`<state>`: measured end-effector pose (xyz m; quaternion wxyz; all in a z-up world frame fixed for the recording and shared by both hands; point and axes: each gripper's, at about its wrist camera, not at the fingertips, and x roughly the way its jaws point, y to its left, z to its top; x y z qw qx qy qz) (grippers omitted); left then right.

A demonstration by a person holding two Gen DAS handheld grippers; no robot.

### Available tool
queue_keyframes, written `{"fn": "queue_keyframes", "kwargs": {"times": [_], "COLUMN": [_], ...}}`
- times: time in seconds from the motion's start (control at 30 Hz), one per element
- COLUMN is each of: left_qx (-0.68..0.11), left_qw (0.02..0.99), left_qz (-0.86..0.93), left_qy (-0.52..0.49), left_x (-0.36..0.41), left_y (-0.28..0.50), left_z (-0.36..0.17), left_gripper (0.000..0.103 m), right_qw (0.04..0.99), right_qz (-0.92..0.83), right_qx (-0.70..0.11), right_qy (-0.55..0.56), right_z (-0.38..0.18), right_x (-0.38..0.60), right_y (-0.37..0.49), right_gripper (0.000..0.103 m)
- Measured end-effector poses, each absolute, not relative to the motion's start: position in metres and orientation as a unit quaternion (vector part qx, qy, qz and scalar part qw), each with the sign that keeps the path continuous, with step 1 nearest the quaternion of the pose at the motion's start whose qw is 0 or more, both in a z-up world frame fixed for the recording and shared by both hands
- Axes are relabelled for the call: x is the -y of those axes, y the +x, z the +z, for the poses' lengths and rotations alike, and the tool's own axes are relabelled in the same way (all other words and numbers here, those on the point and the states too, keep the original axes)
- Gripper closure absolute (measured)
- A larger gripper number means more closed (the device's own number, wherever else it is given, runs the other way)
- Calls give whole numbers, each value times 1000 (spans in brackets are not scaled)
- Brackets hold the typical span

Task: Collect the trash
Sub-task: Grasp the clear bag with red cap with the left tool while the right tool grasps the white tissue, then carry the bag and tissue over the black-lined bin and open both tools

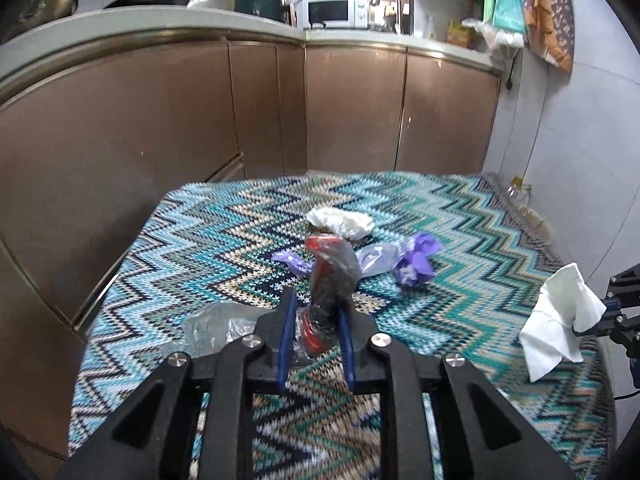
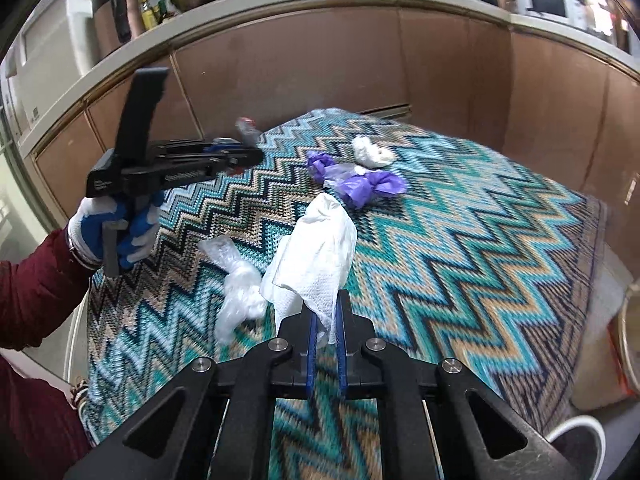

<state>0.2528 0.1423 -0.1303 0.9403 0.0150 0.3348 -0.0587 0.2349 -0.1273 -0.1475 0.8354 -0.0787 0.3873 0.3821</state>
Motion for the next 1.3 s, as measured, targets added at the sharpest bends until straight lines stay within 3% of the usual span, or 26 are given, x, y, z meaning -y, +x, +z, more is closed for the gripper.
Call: {"fn": "queue_keyframes", "kwargs": {"times": [0.53, 1.3], "left_qx": [-284, -209], "left_qw": [952, 963], "left_qz": [-113, -156], "left_qy": [-5, 70], "left_x": [-97, 18], "left_y": [148, 53], "left_z": [-73, -10], "left_gripper": [84, 84], "right_qw": [897, 955], "right_qz": [293, 175], "right_qx": [-329, -240], "right_qy": [-39, 16], "right_z": [-89, -46], "right_x": [186, 258], "right_y": [107, 0], "right_gripper": [95, 95]}}
